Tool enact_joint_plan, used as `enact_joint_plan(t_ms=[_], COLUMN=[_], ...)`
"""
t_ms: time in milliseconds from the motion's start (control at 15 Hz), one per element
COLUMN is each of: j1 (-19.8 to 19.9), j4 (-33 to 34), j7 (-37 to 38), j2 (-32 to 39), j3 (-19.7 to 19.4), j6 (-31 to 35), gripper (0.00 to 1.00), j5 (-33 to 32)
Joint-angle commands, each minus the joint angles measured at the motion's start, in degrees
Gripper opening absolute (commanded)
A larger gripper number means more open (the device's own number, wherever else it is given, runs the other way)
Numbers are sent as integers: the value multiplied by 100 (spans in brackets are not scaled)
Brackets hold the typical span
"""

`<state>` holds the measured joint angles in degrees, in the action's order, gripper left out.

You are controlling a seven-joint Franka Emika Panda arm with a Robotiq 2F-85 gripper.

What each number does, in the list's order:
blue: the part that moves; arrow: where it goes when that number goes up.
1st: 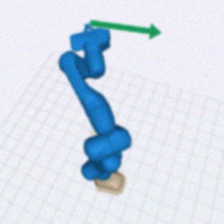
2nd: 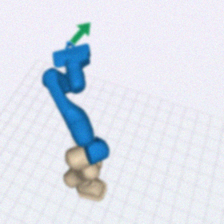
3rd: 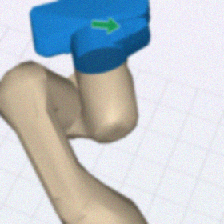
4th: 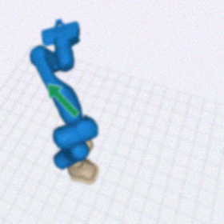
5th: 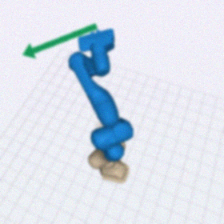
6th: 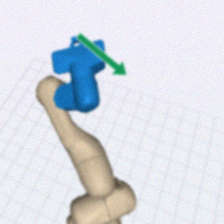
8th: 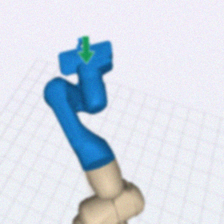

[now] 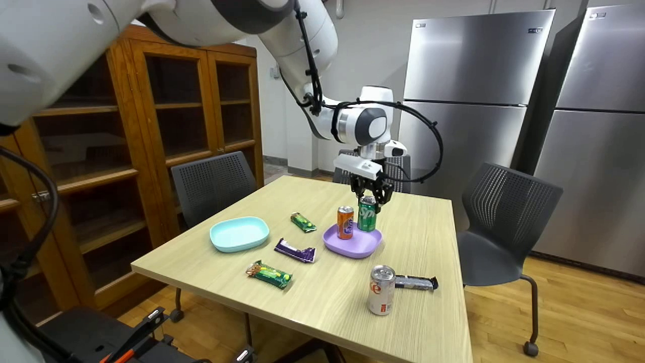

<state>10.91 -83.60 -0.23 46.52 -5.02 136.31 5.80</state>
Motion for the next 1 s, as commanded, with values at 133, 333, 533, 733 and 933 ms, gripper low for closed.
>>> enact_joint_plan(t_ms=[133, 333, 533, 733, 933], j1=[71, 76, 77, 91, 100], j4=[1835, 2496, 3036, 3468, 3757], j7=[223, 298, 361, 388, 355], j2=[1162, 1594, 1945, 2216, 2373], j3=[67, 67, 63, 65, 55], j6=[-876, -1185, -1463, -1688, -1890], gripper=[38, 38, 38, 38, 79], j5=[29, 16, -4, -16, -55])
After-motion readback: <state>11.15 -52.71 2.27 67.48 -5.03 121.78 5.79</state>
